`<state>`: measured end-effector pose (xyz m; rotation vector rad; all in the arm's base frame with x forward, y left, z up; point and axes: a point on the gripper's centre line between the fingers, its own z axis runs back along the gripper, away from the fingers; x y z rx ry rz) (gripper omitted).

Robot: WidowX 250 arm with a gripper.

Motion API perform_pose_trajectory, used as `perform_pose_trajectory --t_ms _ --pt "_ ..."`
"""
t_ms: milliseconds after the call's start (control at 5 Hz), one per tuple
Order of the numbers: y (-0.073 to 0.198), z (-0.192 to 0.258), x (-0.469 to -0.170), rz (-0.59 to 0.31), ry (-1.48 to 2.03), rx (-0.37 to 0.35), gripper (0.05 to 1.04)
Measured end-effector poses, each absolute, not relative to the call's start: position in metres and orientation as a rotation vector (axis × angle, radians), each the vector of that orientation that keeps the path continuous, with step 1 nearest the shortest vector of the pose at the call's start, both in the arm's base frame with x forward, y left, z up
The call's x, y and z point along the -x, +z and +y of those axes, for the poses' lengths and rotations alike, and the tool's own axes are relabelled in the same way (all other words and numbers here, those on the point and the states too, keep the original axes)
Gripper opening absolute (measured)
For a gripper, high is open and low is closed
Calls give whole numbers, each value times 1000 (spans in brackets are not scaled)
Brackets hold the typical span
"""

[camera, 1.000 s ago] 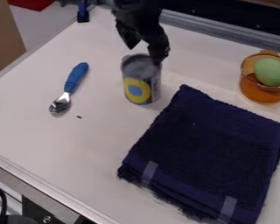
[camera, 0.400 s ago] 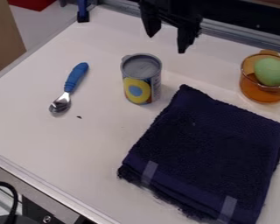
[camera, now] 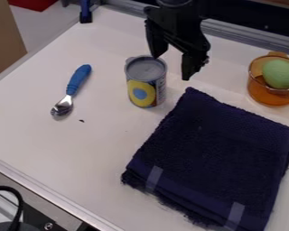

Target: Put the can on the middle of table

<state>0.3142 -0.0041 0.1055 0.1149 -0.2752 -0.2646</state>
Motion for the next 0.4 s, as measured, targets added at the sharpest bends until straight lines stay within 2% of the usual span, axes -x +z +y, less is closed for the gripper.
perform_pose_trajectory --t_ms 200,400 --pt "108 16 -297 -280 -232 -127 998" --pt "102 40 -281 -222 -181 -135 998"
